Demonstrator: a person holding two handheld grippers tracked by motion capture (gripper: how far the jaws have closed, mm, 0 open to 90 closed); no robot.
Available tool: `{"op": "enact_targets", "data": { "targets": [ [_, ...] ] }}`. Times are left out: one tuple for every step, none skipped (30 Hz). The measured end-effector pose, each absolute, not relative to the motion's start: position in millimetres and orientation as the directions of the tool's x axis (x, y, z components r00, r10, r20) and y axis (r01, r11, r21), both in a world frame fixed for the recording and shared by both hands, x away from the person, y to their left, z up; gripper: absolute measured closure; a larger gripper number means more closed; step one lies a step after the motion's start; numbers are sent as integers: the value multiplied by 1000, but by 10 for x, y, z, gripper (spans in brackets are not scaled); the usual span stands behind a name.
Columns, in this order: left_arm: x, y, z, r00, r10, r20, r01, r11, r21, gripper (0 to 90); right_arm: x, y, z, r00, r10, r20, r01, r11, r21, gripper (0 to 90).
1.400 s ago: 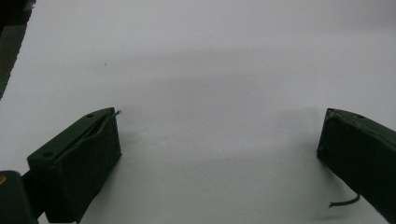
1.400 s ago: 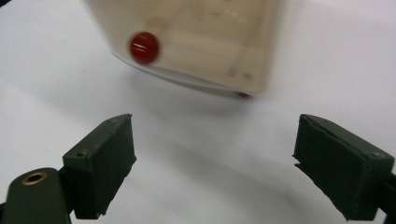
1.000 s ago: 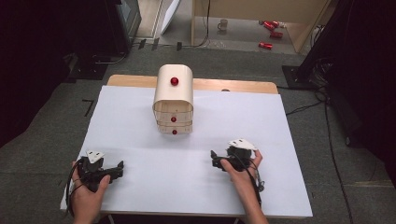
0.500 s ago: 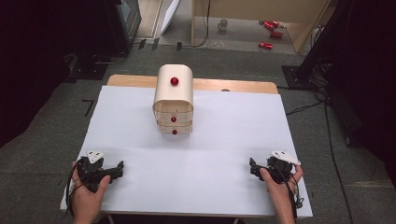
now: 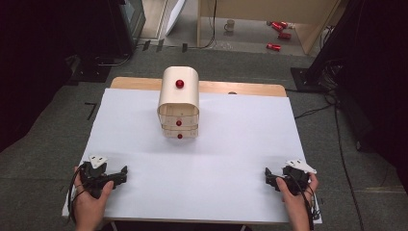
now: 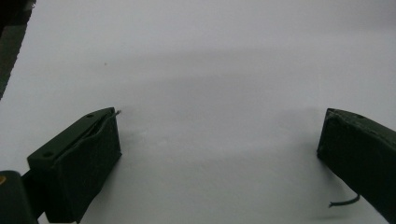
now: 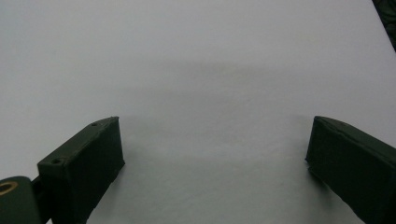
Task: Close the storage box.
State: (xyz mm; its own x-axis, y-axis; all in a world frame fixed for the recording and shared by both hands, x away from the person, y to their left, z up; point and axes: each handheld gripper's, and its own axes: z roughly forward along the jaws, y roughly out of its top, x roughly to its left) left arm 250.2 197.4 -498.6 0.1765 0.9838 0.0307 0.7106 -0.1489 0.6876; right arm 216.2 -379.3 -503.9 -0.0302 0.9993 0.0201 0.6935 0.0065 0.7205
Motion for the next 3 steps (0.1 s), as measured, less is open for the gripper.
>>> {"op": "enact_targets", "data": {
  "targets": [
    [2502, 1974, -4987, 177, 984, 30, 711, -149, 688, 0, 2164, -3776, -5039, -30, 1000, 5, 693, 17, 720, 28],
    [2502, 1974, -4987, 176, 984, 30, 711, -149, 688, 0, 2166, -3782, -5039, -25, 1000, 10, 697, 11, 717, 23],
    [2502, 1973, -4987, 176, 984, 31, 710, -149, 688, 0, 2170, -3791, -5039, -24, 1000, 20, 700, 3, 714, 23]
  ]
}}
